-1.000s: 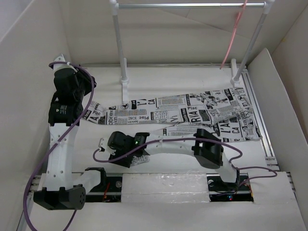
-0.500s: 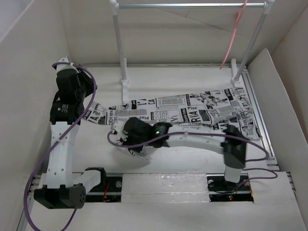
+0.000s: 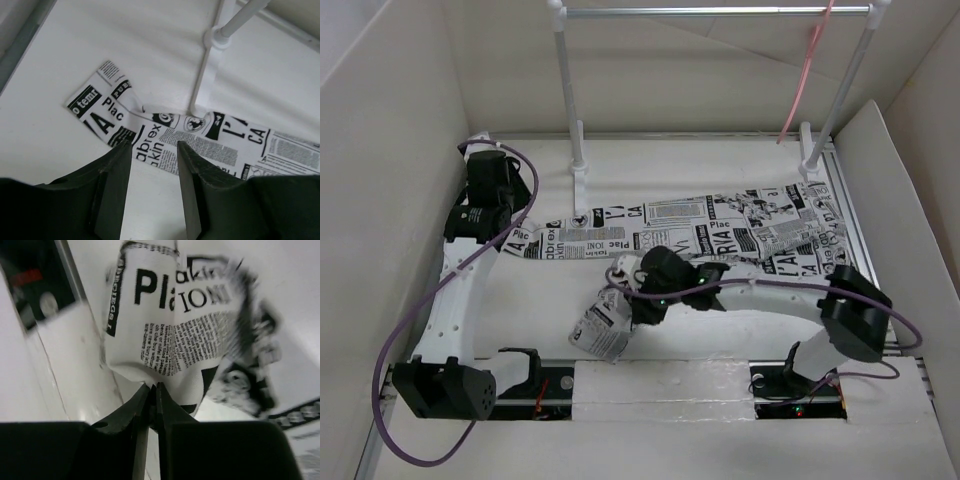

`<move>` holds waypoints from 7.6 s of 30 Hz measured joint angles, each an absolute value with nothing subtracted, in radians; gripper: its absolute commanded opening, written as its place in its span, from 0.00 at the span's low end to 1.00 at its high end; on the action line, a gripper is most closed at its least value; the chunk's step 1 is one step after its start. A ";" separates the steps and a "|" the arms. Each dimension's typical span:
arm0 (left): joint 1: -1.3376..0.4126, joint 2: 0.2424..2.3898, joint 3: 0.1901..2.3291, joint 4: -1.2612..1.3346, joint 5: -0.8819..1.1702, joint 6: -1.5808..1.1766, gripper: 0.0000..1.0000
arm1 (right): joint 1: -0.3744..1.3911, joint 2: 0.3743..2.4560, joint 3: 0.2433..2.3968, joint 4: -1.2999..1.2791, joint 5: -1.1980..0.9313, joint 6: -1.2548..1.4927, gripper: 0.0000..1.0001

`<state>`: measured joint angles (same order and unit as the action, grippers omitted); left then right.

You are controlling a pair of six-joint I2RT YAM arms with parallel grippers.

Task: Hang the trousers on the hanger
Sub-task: Flatten out the trousers at the center of the board.

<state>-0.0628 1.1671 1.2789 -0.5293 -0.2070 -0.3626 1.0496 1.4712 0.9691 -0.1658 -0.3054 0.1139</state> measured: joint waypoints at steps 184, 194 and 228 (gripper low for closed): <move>0.218 1.560 1.332 -0.744 -0.463 -0.570 0.73 | 0.413 0.783 0.803 -0.729 -0.243 -0.294 0.00; 0.297 1.131 0.921 -0.685 -0.255 -0.783 0.45 | 0.413 0.758 0.785 -0.725 -0.379 -0.340 0.41; 0.491 1.103 0.689 -0.520 -0.137 -0.813 0.00 | 0.413 0.833 0.843 -0.756 -0.393 -0.333 0.41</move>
